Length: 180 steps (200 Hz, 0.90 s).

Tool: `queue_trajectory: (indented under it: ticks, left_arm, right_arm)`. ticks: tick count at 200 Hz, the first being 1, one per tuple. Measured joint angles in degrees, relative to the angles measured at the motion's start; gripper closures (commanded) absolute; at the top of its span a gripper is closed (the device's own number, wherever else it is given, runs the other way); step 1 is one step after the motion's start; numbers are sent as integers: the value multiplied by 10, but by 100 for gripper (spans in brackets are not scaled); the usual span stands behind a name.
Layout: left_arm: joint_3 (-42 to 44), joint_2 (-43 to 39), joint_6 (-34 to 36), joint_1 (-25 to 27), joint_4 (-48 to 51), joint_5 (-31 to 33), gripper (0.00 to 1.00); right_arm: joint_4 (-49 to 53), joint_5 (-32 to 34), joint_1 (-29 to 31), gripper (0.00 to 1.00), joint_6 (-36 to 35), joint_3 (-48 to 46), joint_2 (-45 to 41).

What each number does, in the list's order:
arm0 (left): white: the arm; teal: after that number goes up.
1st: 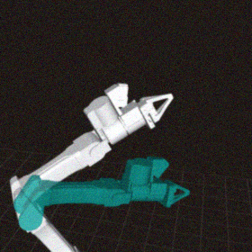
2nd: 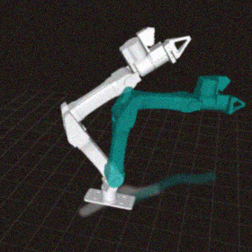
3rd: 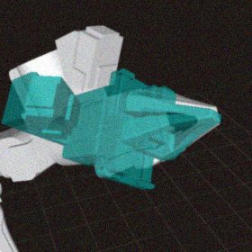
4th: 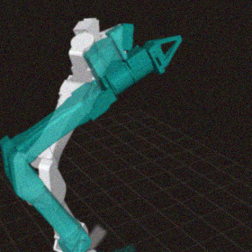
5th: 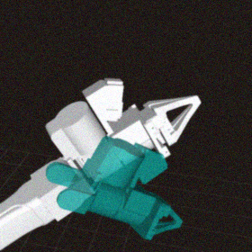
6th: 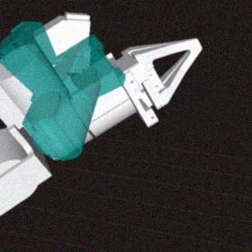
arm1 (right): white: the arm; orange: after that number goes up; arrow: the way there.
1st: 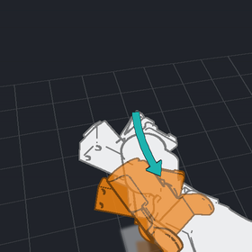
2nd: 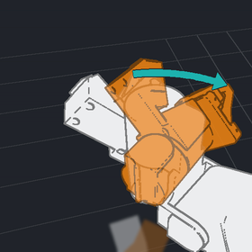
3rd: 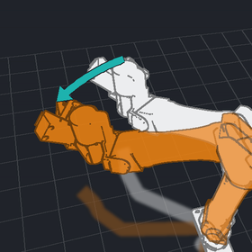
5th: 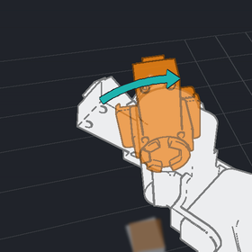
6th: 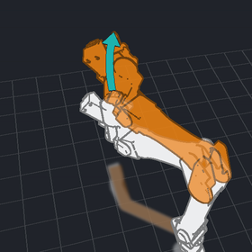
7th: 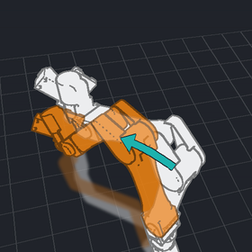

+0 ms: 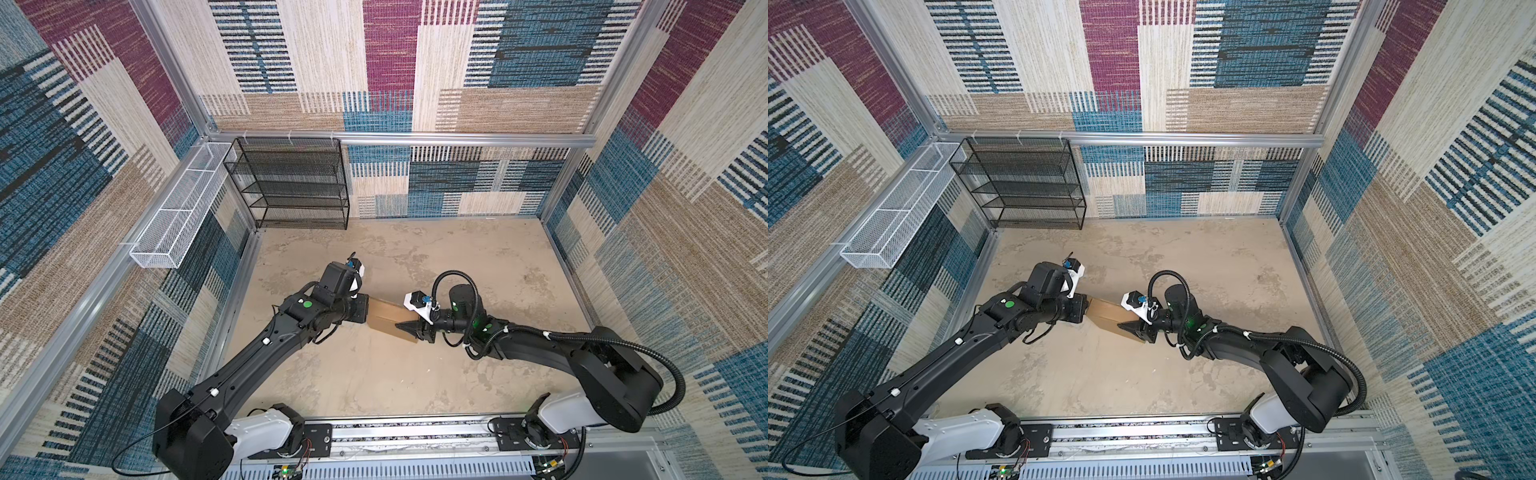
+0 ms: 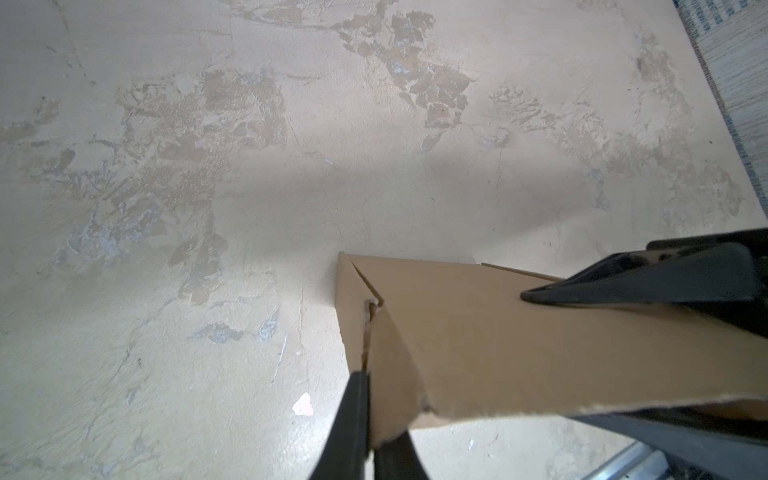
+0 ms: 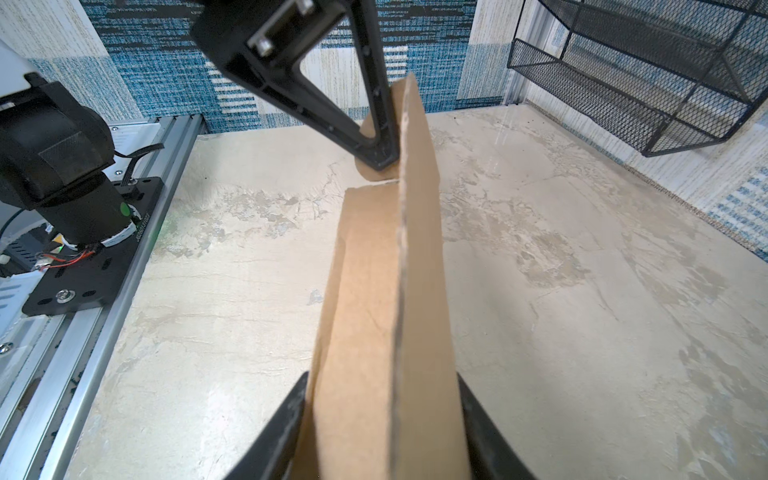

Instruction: Fold the paper box

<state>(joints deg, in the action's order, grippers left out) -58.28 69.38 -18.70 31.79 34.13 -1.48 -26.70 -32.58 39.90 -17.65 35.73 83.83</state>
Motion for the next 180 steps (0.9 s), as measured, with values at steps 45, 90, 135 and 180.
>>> queue_trajectory:
  ticks: [45, 90, 135, 180]
  left_arm:
    - [-5, -8, -8, 0, 3, 2, 83]
    - [-19, -16, -8, 0, 13, 12, 83]
    - [-19, -14, -6, 1, 17, 11, 89]
    - [-11, -1, -8, 2, 17, 6, 89]
  right_arm:
    - [1, -4, 0, 60, -2, 2, 0]
    - [0, -5, 0, 60, -2, 3, 3]
    - [0, -8, 0, 60, -2, 7, 8]
    - [0, -7, 0, 61, 0, 7, 8]
